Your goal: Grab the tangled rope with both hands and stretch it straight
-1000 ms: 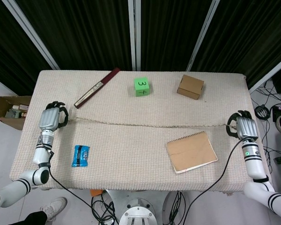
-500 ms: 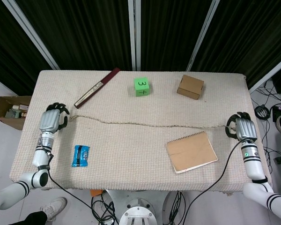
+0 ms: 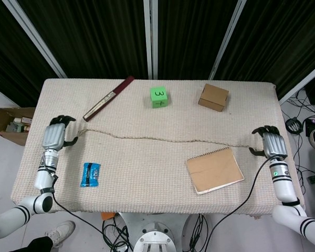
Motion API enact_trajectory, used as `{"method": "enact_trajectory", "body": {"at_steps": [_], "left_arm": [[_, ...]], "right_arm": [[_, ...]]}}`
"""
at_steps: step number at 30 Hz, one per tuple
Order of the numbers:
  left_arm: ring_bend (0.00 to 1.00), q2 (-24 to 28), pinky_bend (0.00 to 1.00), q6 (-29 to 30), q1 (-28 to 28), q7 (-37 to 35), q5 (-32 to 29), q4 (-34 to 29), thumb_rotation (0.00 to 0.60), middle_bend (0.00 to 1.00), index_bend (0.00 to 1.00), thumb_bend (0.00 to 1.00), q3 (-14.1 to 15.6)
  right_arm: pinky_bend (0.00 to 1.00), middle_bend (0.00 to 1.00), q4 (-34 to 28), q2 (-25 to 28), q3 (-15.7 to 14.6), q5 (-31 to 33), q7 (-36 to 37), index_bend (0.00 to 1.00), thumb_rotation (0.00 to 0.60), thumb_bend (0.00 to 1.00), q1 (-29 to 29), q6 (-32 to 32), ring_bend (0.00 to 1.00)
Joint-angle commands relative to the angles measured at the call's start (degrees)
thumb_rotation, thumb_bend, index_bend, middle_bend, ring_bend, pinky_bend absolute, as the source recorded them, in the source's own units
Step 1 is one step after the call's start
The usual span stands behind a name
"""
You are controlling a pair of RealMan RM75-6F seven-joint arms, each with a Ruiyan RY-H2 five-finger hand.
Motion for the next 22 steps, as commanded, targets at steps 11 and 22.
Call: {"method": "enact_trajectory", "body": {"at_steps": [11,22], "left_arm": [[0.11,10.28,0.13,8.24,7.08,0.26,1.6,-12.07,0.6,0.2,0.26,0.25,1.17],[0.11,21.14,0.13,20.29,16.97,-0.08,8.63,-25.42,0.6,0.2,0.28,0.25,6.82]], "right_arm": [[0.1,0.2,-16.71,12.95,-0.38,-3.85,0.8,0.18,0.6,0.17,-5.75,8.63,0.07],[0.1,0.22,-30.84,23.43,-4.41,-12.05,2.76,0.21,0.6,0.18,-15.45,22.81,0.07]]}}
